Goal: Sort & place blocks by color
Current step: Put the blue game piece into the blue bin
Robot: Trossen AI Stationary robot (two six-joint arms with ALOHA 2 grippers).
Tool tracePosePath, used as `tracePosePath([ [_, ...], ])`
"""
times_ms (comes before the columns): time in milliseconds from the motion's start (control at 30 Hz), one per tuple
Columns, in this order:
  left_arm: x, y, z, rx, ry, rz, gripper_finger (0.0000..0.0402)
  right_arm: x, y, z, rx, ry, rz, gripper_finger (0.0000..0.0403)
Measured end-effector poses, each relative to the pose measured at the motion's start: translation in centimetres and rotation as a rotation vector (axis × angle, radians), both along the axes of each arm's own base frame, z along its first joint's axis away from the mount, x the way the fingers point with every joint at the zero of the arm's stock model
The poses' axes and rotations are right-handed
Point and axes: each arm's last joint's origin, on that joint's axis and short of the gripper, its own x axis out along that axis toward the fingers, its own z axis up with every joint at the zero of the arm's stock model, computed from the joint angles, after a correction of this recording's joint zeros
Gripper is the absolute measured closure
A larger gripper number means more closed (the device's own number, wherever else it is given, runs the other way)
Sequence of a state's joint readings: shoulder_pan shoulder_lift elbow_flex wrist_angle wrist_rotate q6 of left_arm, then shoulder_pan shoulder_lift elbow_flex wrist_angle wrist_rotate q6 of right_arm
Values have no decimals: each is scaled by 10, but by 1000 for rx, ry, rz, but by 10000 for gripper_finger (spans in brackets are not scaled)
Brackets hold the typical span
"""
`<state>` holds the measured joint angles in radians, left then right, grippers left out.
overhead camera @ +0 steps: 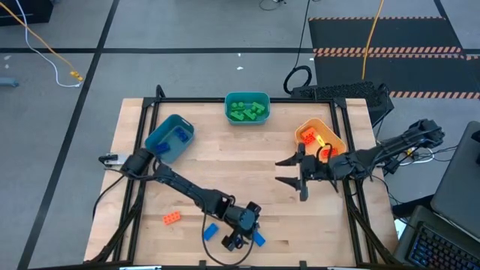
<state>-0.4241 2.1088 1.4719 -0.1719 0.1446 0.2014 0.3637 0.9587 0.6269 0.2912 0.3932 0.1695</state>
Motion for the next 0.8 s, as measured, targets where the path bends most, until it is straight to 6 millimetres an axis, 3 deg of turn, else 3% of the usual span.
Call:
tracePosePath([
  [800,7,0,-34,78,1,-13,122,3,1,-1,-29,-11,1,183],
])
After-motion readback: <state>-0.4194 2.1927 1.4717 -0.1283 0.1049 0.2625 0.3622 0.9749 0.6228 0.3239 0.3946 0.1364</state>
